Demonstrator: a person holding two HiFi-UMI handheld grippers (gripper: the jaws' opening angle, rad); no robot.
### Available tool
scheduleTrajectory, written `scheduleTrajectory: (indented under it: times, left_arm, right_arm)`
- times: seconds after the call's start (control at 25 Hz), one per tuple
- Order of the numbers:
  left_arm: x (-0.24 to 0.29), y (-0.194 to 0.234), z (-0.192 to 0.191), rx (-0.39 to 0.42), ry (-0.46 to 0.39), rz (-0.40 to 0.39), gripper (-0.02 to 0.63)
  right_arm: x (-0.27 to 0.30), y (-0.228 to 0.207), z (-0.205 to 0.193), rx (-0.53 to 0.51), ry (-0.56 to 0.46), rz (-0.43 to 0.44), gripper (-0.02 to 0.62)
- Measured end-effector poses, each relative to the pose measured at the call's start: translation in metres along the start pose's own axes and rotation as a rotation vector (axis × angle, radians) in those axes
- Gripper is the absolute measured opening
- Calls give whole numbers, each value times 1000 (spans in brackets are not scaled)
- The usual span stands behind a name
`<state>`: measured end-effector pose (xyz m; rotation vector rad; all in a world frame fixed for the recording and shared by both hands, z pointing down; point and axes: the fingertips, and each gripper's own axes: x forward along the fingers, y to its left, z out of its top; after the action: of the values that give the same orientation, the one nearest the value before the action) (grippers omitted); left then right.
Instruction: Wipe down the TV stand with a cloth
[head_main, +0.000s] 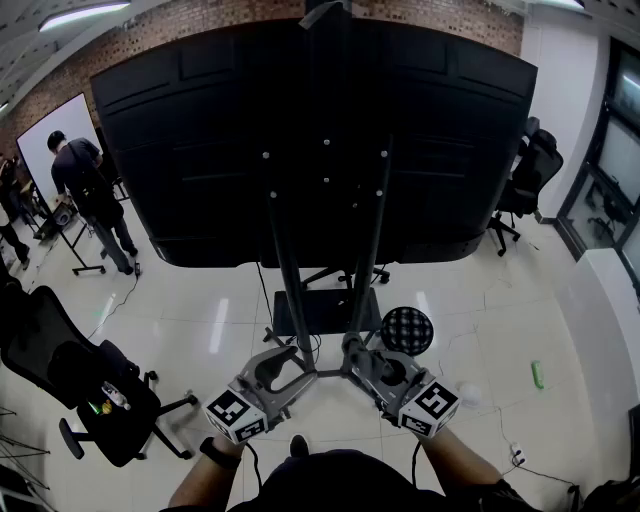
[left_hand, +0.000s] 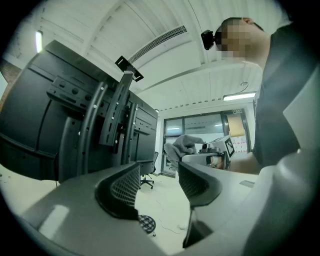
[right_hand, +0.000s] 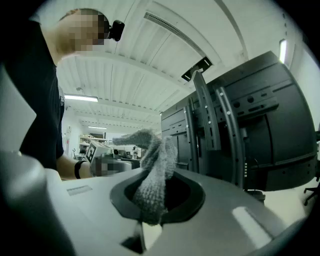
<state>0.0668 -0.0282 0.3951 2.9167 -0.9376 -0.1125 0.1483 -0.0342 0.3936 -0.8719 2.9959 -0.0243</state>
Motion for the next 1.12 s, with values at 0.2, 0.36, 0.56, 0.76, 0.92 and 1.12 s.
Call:
scheduleTrajectory:
  times: [0.2, 0.36, 0.56, 0.76, 0.92, 1.12]
  left_arm:
    - [0, 45, 34, 48, -32, -52, 261]
    - [5, 76, 65, 102, -63, -115, 261]
    - [15, 103, 107, 192, -110, -176, 262]
    - [35, 111, 154, 267, -170, -204, 262]
    - [56, 111, 195, 326, -221, -203, 262]
    - [80, 111, 244, 394, -272, -191, 262]
  right_arm:
    - [46, -17, 26, -53, -33, -41, 25]
    - [81, -31, 49, -133, -45, -78, 25]
    - [108, -51, 92, -227, -101, -130, 25]
    - [122, -65, 146, -348, -126, -122, 26]
    - [133, -81, 191, -449, -128, -123, 26]
    - [146, -103, 252, -594, -134, -129, 26]
